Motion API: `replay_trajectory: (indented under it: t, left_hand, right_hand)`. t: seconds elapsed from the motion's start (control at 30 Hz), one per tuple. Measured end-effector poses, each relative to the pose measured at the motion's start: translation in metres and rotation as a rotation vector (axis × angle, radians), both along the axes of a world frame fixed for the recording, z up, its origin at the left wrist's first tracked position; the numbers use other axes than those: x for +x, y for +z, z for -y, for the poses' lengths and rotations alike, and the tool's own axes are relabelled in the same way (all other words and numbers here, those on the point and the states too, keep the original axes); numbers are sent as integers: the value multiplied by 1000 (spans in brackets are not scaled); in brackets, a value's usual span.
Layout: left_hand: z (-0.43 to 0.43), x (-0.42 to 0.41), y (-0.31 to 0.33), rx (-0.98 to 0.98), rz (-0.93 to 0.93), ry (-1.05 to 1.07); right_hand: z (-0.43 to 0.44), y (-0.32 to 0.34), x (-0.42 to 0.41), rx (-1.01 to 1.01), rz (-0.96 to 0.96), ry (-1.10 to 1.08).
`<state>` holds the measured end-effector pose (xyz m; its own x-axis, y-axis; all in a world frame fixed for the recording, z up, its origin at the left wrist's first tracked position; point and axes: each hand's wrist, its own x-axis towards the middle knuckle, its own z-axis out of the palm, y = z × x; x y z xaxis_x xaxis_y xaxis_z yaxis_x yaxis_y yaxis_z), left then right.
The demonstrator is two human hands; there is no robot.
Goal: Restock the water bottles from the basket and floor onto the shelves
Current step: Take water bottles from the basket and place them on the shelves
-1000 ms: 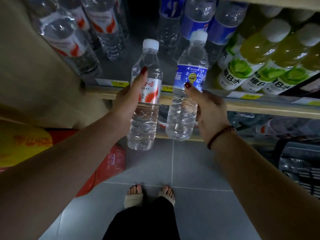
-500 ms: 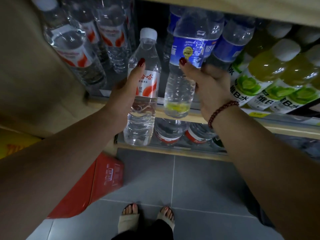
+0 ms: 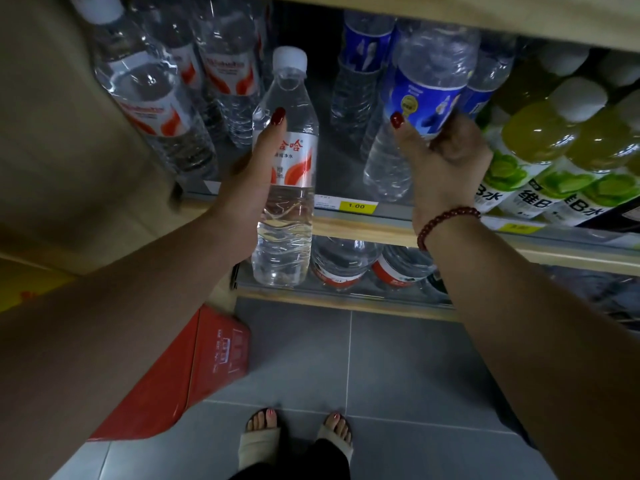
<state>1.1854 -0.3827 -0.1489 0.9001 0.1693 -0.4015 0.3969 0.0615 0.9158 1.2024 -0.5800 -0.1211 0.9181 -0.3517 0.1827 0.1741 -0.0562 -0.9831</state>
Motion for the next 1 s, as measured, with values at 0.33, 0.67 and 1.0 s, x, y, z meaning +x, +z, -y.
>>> replay_trajectory:
  t: [0.33,0.67,1.0]
  left_hand:
    - [19,0,-2,-66,-15,24]
    - [31,-7,3,-113,-20,-12]
    - [35,-1,2,-191,-96,25]
  right_hand:
    - [26,-26,-1,-29,-108,-73]
    - [16,-39,-2,-374,-255,-96]
    - [34,-50,9,-456,-285,-88]
